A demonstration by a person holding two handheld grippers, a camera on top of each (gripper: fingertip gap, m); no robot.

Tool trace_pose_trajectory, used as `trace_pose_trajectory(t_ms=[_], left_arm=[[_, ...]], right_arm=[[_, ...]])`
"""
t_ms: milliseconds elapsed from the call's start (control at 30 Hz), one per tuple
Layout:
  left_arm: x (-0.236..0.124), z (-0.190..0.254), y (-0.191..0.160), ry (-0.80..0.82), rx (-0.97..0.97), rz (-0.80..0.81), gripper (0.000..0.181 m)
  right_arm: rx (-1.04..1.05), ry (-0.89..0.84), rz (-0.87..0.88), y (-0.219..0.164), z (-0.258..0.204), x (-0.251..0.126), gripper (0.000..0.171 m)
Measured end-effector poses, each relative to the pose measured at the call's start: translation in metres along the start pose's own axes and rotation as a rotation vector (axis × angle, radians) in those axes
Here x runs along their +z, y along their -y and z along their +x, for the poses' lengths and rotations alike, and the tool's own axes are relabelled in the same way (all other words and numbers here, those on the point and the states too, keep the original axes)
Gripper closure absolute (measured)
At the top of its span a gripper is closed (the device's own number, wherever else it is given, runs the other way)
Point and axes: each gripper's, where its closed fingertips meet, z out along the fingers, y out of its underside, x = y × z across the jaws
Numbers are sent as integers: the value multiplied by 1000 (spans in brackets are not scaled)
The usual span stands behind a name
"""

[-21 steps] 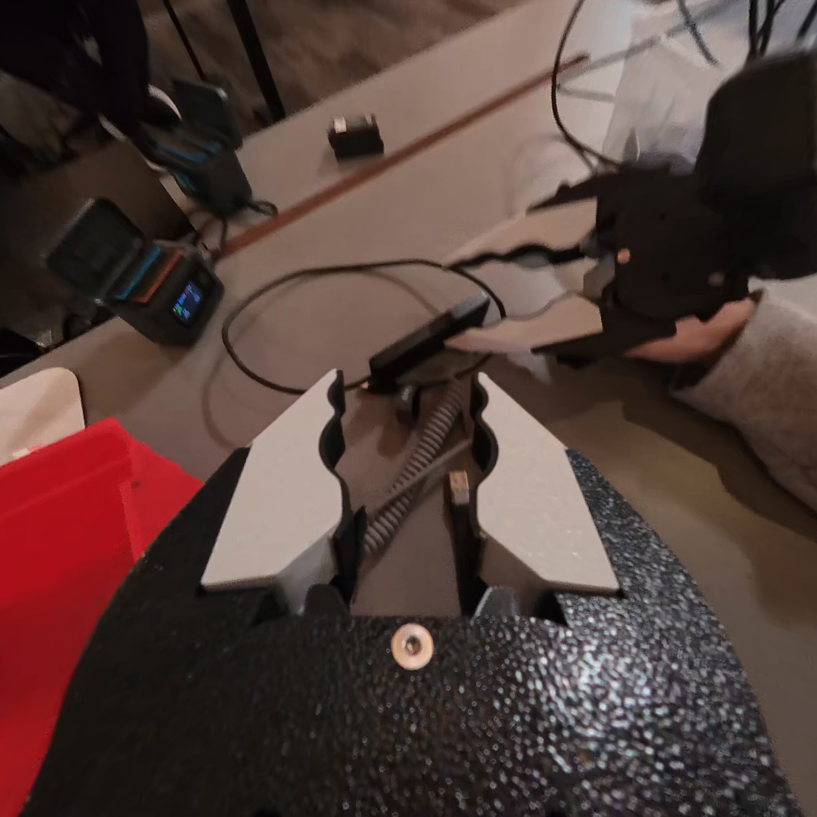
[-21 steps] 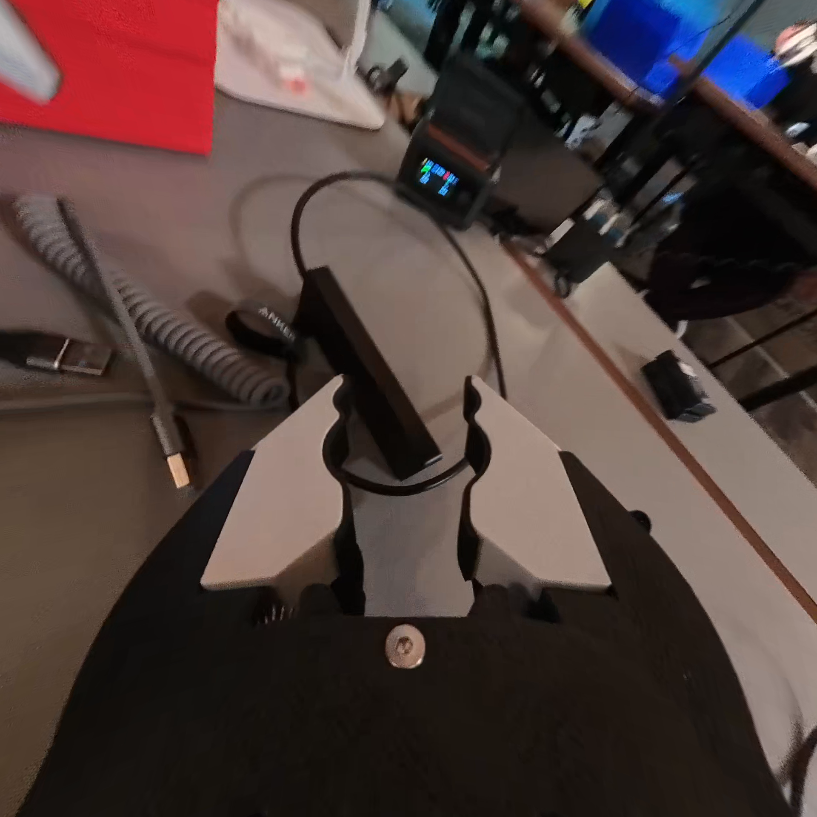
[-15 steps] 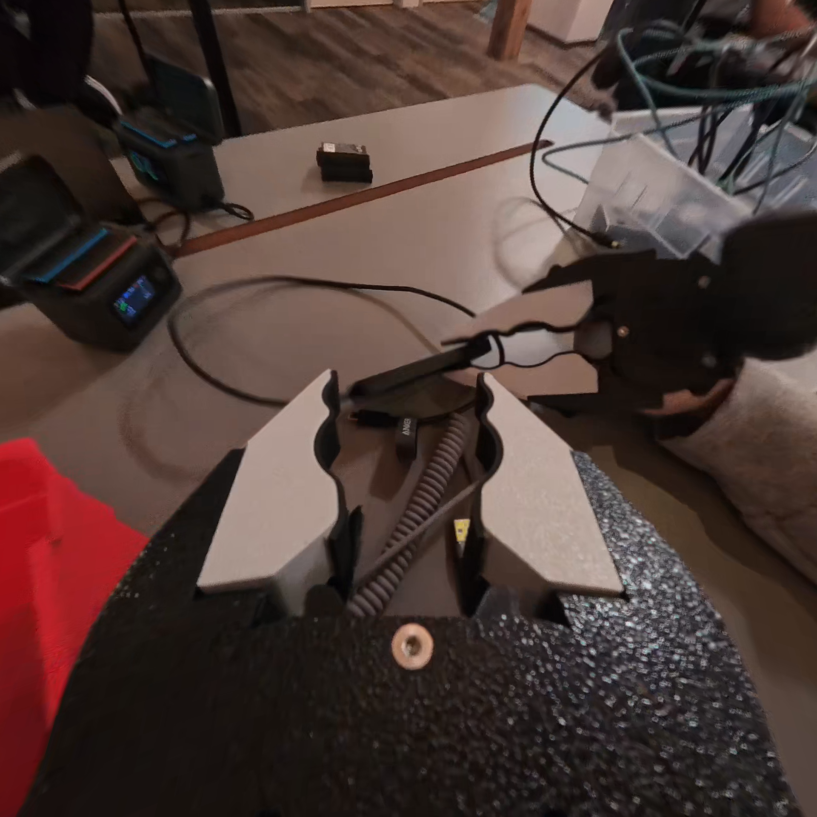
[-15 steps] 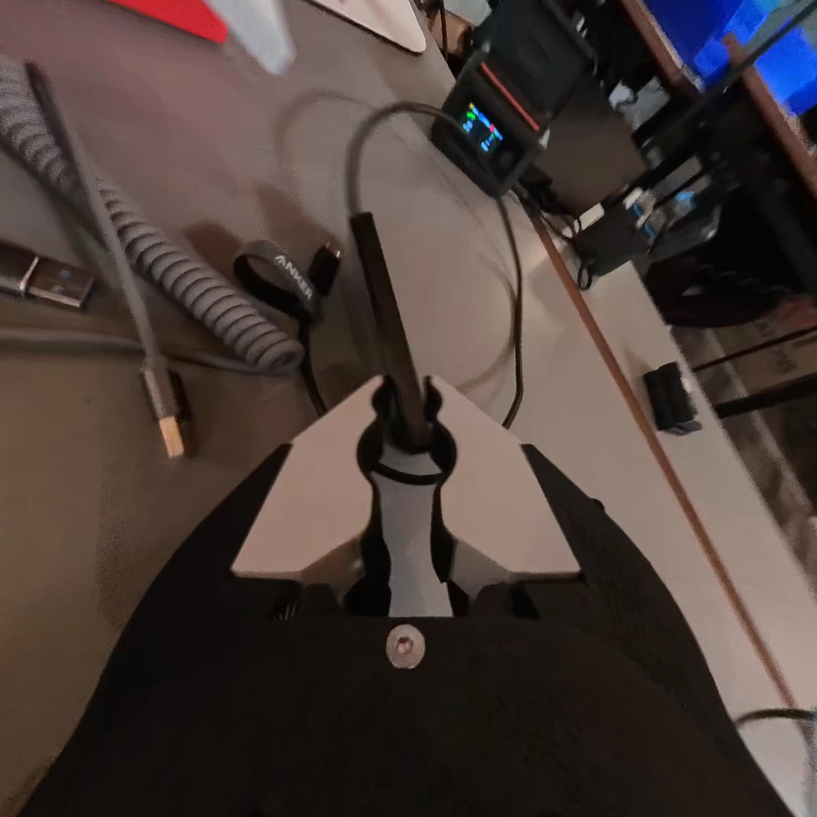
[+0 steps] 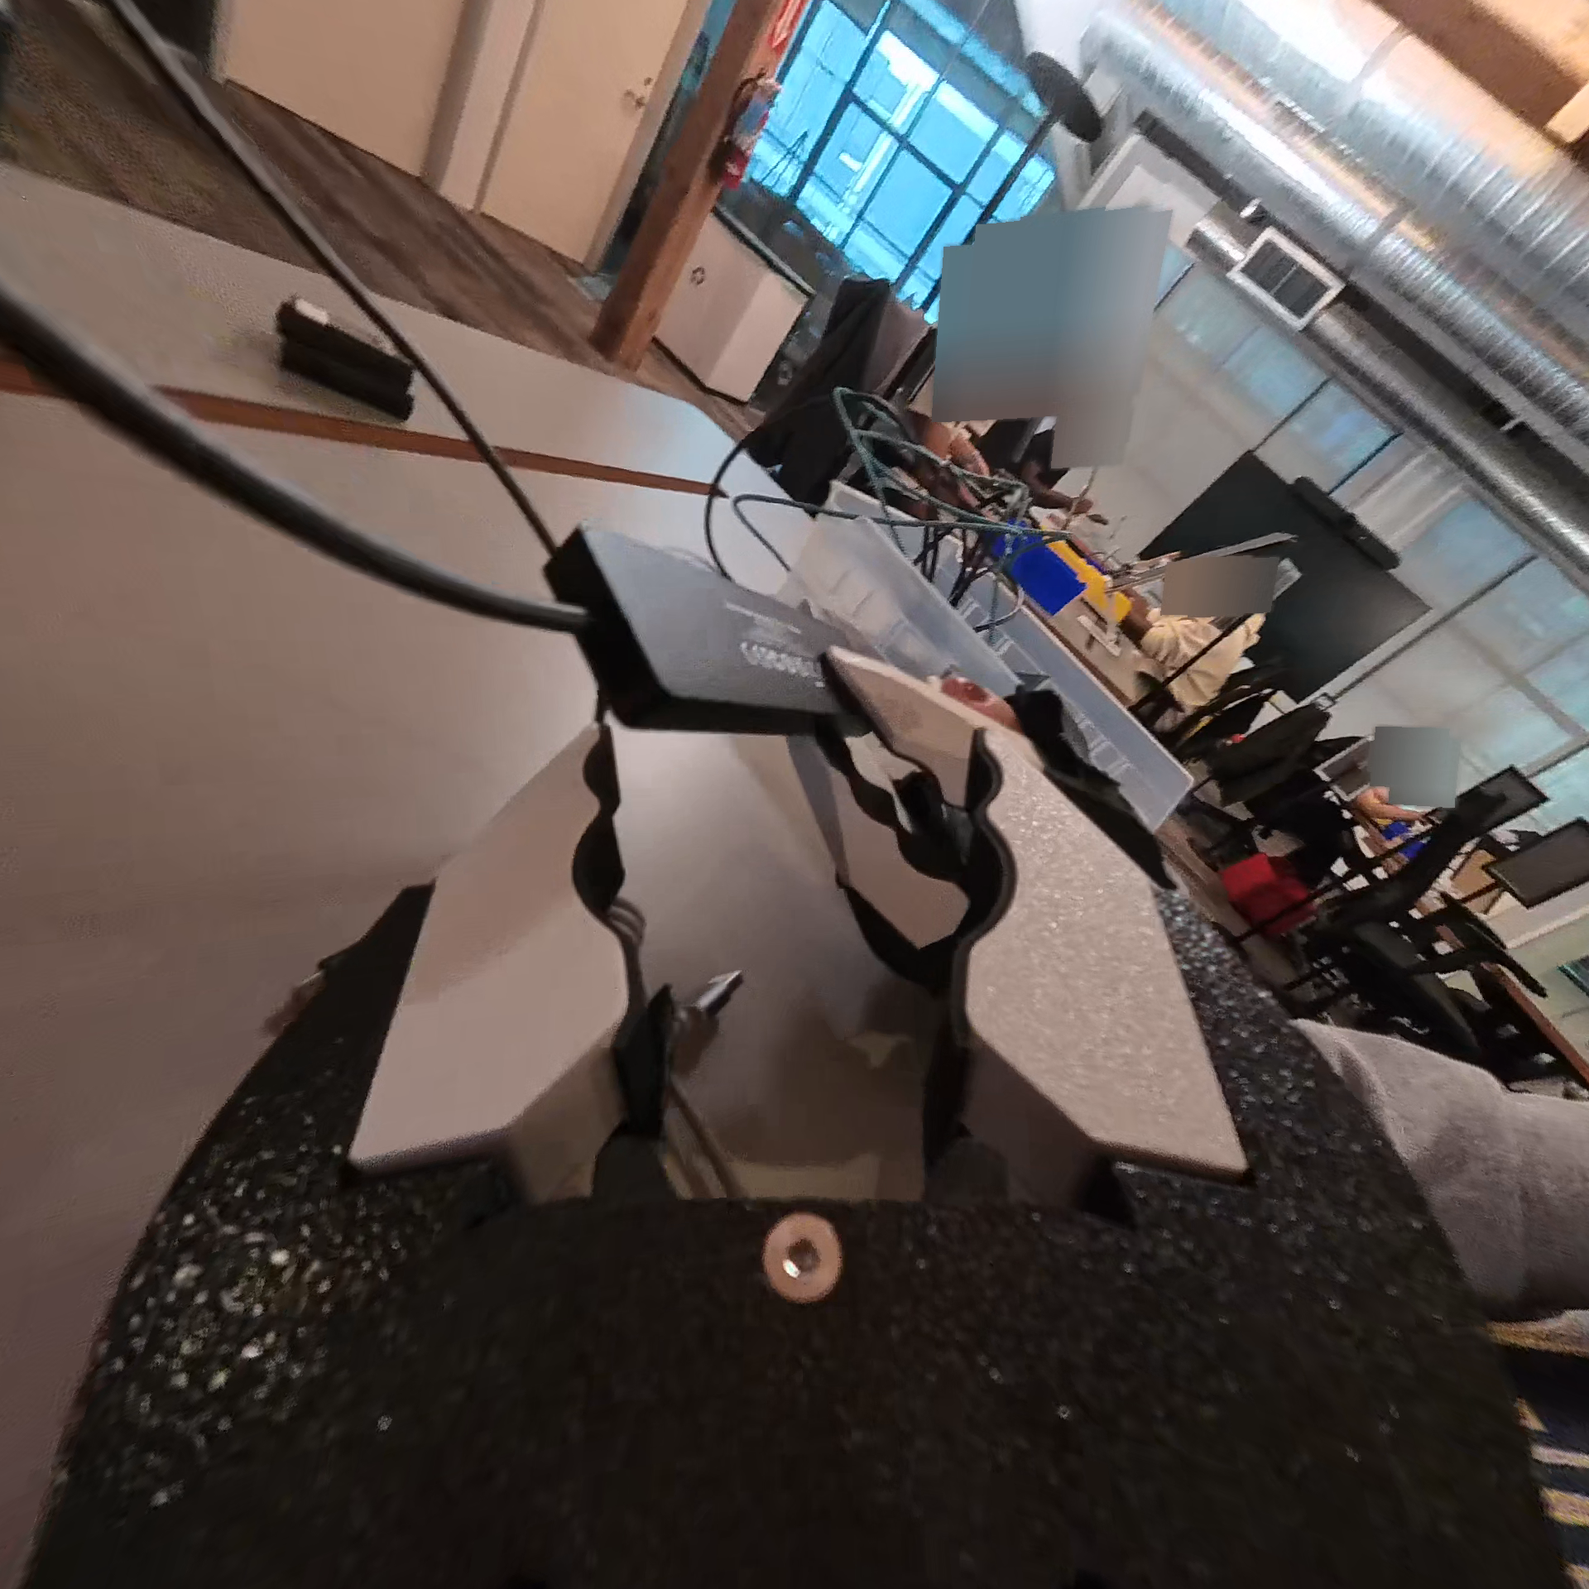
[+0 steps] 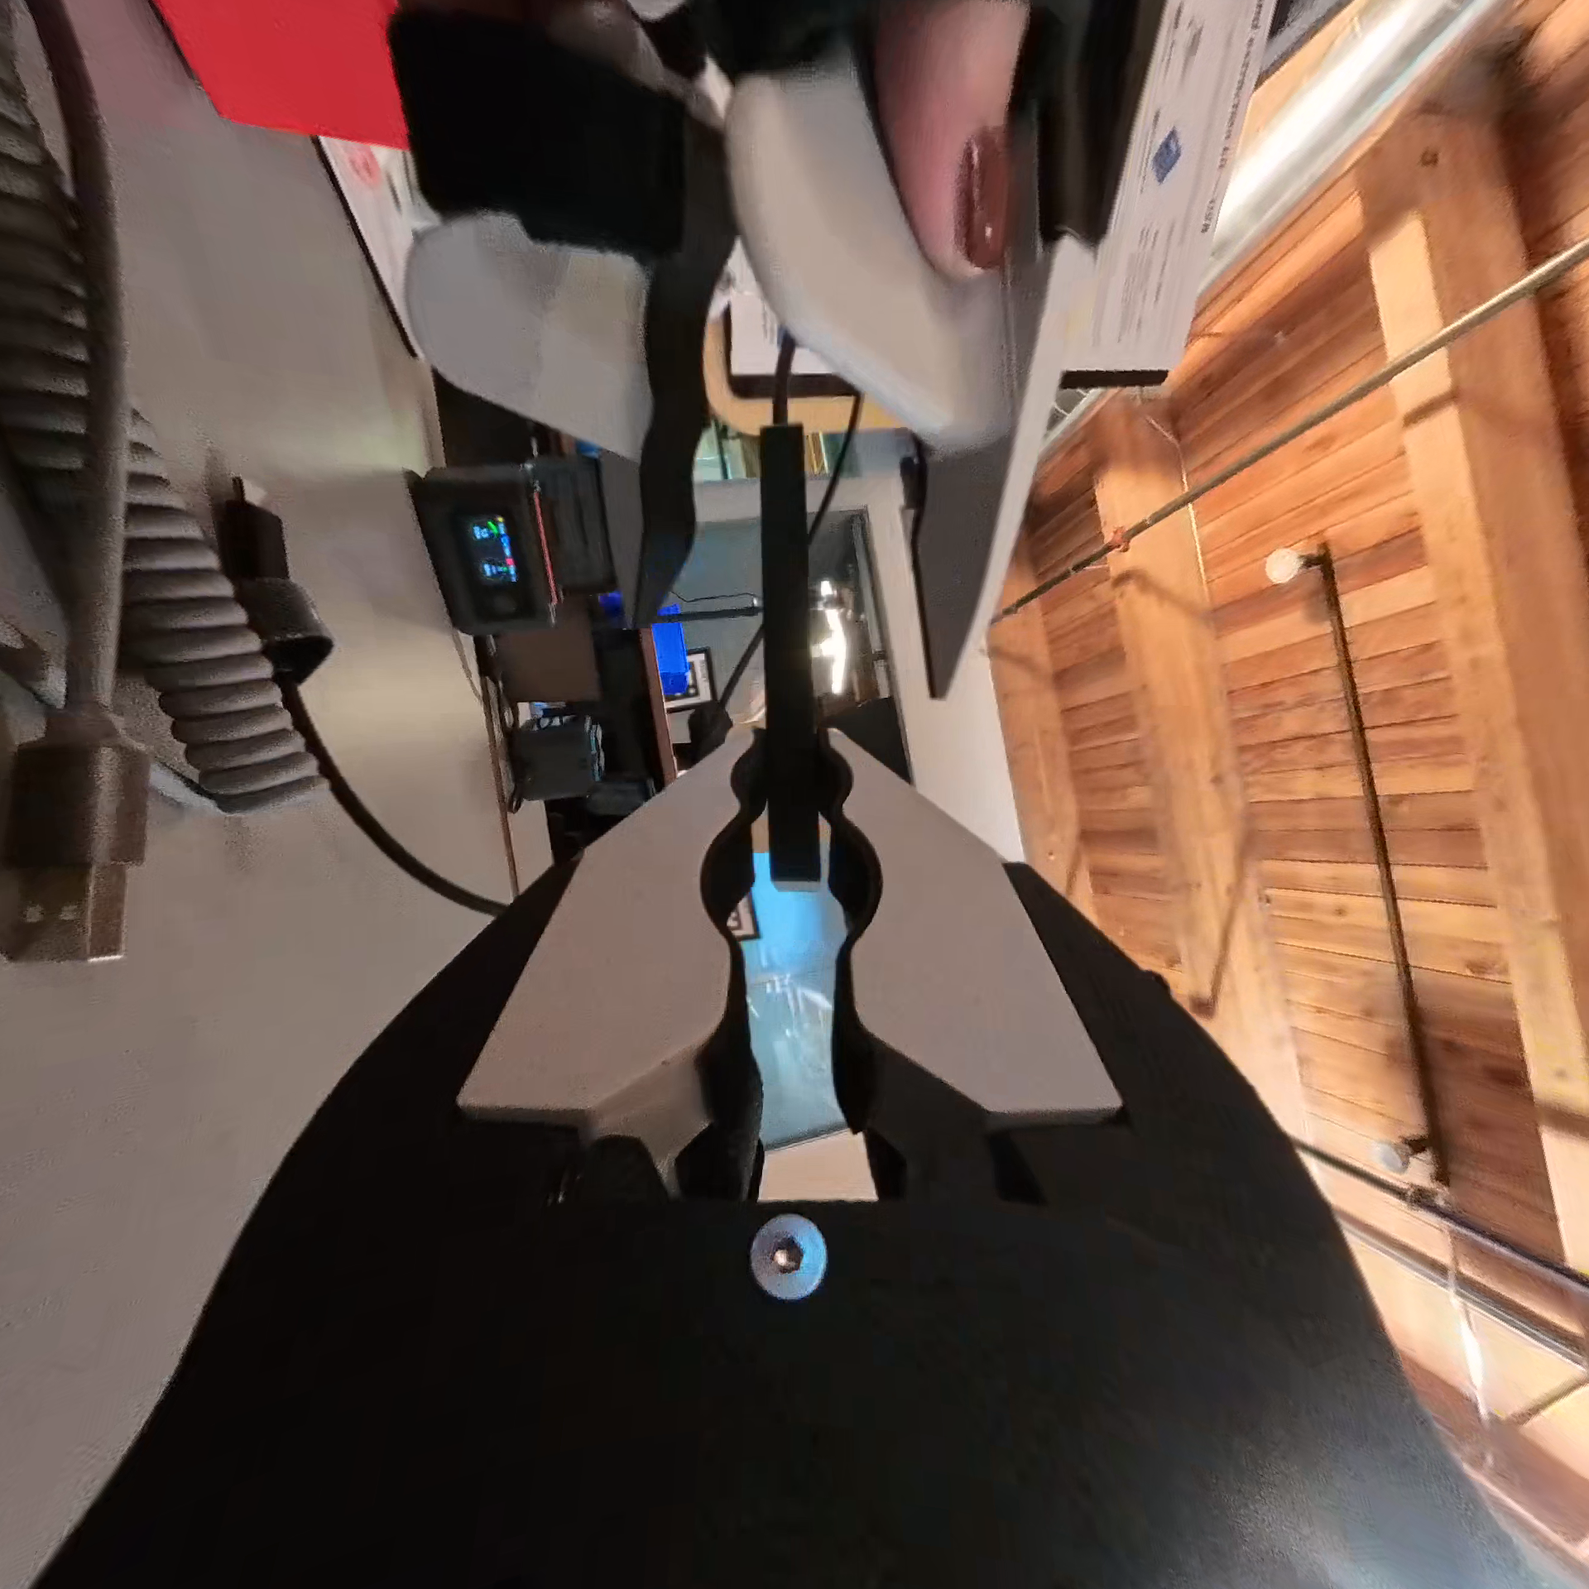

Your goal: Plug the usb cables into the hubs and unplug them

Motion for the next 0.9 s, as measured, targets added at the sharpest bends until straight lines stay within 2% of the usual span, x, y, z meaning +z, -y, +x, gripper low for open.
trace_pose_trajectory(t_ms=[100, 167, 333, 467, 633, 733, 800, 900], left_arm=[[-1, 6, 1, -7, 58, 28, 103], [-3, 5, 0, 19, 129, 18, 103], [-10, 3, 2, 116, 383, -6, 103], [-20, -9, 8, 363, 826, -65, 100], [-27, -11, 5, 558, 1380, -180, 96], [-33, -14, 13, 695, 1606, -182, 103], [-35, -11, 15, 739, 1736, -177, 108], [-36, 2, 14, 751, 1912, -131, 129]], right_arm=[[79, 29, -4, -2, -1, -2, 163], [287, 130, -2, -4, -6, -3, 163], [1270, 495, 7, -5, -4, 0, 163], [1766, 734, 17, -6, -8, -4, 163], [2337, 1131, 181, 19, 9, -18, 163], [2516, 1400, 241, 33, 14, -34, 163], [2561, 1496, 270, 35, 13, -41, 163], [2582, 1594, 267, 34, 11, -49, 163]])
